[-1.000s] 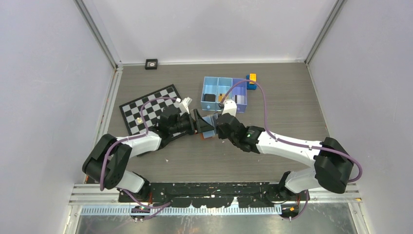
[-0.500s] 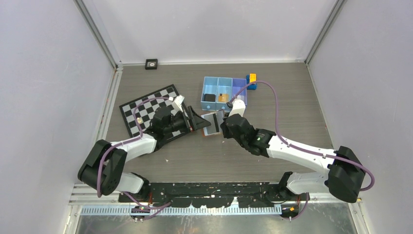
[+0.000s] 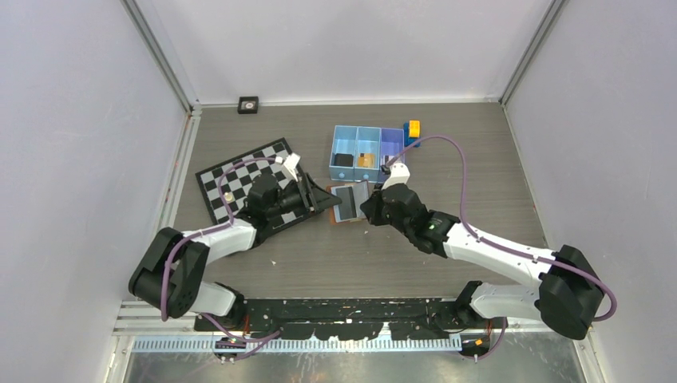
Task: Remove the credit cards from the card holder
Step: Remove the credit card from the card holder.
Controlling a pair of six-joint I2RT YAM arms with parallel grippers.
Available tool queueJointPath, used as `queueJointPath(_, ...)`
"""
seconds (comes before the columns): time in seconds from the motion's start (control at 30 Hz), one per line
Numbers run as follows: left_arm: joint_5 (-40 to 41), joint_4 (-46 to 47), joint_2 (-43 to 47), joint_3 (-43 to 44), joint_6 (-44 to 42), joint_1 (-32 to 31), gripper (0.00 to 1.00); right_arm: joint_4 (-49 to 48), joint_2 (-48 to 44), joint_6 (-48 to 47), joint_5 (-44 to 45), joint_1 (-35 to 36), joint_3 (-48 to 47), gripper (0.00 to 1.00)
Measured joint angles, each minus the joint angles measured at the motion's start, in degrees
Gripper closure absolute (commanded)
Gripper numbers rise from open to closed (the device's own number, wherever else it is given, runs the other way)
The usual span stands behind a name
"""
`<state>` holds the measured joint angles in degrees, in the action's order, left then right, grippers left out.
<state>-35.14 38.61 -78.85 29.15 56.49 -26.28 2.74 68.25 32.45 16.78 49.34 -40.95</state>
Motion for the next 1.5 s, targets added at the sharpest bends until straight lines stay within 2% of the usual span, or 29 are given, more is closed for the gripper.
queueJointPath(0.07,-0.55,1.31,-1.29,0.02,0.66,0.66,0.67,-1.05,-0.39,1.01,-2.27,-1.46,0.74,1.00)
queueJointPath(0.1,-0.92,2.03,-2.29,0.02,1.31,1.01,0.72,-1.57,-0.50,1.44,-3.41,-2.16,1.09,1.00)
queueJointPath(0.17,-1.51,3.26,-4.20,0.02,2.36,1.57,0.89,-2.45,-0.81,2.23,-5.51,-3.37,1.90,1.00)
queueJointPath(0.23,-2.19,4.17,-5.92,0.00,3.54,2.21,0.96,-3.13,-1.57,2.97,-7.43,-4.46,2.84,1.00)
queueJointPath(0.3,-2.73,4.87,-6.73,0.00,4.63,2.71,0.93,-3.54,-2.34,3.87,-9.01,-5.42,3.39,1.00)
queueJointPath(0.43,-3.96,6.21,-7.08,-0.02,5.95,3.39,0.70,-5.64,-3.13,5.60,-12.52,-7.67,4.68,1.00)
queueJointPath(0.5,-4.33,6.67,-7.19,-0.02,6.47,3.50,0.67,-6.91,-3.13,6.58,-14.67,-8.63,5.27,1.00)
queueJointPath(0.57,-4.72,6.93,-7.43,-0.02,6.69,3.50,0.69,-7.80,-3.13,7.19,-16.15,-9.22,5.53,1.00)
queueJointPath(0.73,-5.73,7.89,-8.72,-0.02,7.72,3.50,0.83,-9.73,-3.13,8.31,-18.86,-9.90,5.95,0.99)
queueJointPath(0.83,-6.64,9.49,-9.53,-0.02,8.81,3.50,1.00,-10.12,-3.13,8.72,-19.76,-10.38,6.29,1.00)
queueJointPath(1.0,-7.39,11.96,-10.25,-0.02,9.81,3.50,1.00,-10.49,-3.13,9.70,-20.63,-11.39,6.64,1.00)
queueJointPath(1.1,-7.48,12.37,-10.23,-0.02,10.40,3.50,1.00,-10.47,-3.13,10.21,-20.68,-12.13,6.69,0.94)
queueJointPath(1.3,-7.45,13.00,-9.14,-0.26,10.93,3.48,1.00,-10.05,-4.26,11.85,-20.72,-13.42,6.84,0.64)
queueJointPath(1.37,-7.45,13.07,-8.48,-0.57,11.13,3.50,1.00,-9.86,-5.09,12.15,-20.00,-14.27,6.95,0.59)
queueJointPath(1.5,-7.41,13.11,-7.56,-0.96,11.69,3.54,1.00,-8.15,-6.75,12.72,-17.64,-15.85,7.04,0.55)
